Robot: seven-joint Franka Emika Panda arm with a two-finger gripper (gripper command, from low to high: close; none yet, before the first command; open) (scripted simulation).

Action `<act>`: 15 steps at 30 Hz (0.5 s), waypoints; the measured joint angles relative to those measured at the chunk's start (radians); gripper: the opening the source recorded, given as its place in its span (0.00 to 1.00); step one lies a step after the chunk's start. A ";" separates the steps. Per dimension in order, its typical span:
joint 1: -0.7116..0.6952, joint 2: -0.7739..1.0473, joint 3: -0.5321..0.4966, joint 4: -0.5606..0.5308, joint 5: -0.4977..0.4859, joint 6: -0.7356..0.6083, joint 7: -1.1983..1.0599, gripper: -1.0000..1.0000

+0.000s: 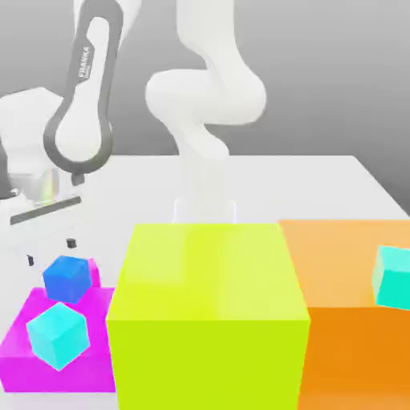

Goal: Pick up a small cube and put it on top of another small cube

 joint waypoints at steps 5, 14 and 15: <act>0.000 0.000 0.000 0.000 0.000 0.000 0.000 0.50; 0.015 0.214 0.141 -0.045 0.295 0.194 0.242 0.50; -0.016 0.240 0.189 -0.038 0.359 0.205 0.217 0.50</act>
